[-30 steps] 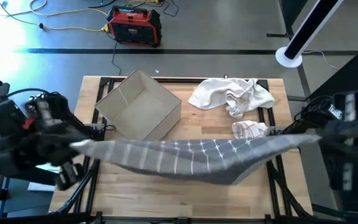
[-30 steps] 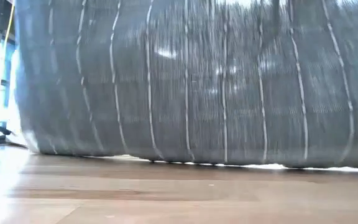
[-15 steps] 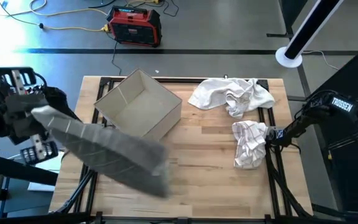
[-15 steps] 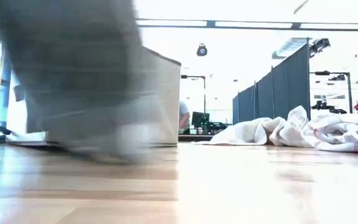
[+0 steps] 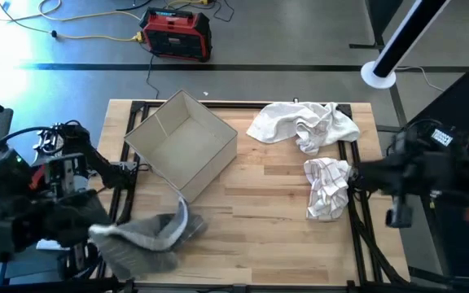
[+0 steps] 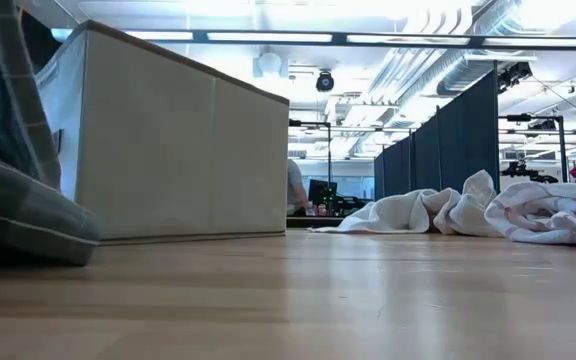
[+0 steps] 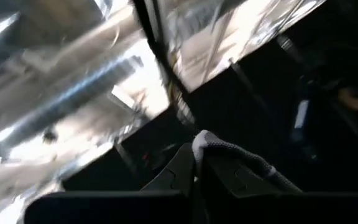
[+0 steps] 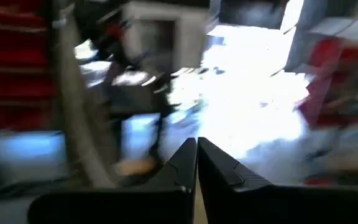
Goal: Fold towel
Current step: Adjust the bin, then fold the gray towel
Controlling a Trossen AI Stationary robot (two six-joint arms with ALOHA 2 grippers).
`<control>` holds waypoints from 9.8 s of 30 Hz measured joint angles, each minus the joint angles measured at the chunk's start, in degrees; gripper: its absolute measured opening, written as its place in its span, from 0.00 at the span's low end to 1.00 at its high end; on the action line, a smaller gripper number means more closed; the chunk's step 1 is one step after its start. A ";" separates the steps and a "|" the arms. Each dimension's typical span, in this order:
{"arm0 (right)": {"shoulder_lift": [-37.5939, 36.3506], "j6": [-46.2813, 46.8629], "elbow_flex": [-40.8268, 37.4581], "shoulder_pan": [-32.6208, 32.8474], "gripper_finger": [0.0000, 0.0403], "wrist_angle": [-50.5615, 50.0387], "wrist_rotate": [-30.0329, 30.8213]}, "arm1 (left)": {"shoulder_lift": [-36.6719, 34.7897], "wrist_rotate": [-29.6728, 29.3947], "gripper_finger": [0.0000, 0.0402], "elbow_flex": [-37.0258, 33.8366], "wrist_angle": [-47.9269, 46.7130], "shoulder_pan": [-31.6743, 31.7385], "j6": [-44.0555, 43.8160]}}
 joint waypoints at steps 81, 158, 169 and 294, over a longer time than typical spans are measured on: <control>35.77 -57.55 -16.70 -79.87 0.01 24.29 -65.80 | 5.55 -12.95 0.01 -0.04 -68.00 -6.83 -129.40; 30.12 -77.43 -16.70 -73.89 0.47 30.42 -44.56 | 7.13 -13.73 0.01 -0.04 -69.69 -6.39 -122.36; 28.06 -36.15 -16.74 -86.14 0.03 15.49 -72.80 | 7.13 -13.78 0.01 -0.04 -69.71 -5.44 -118.02; -29.93 22.53 -80.72 -30.46 0.00 22.58 -73.42 | -12.27 20.16 0.01 -51.39 -47.38 42.84 -97.99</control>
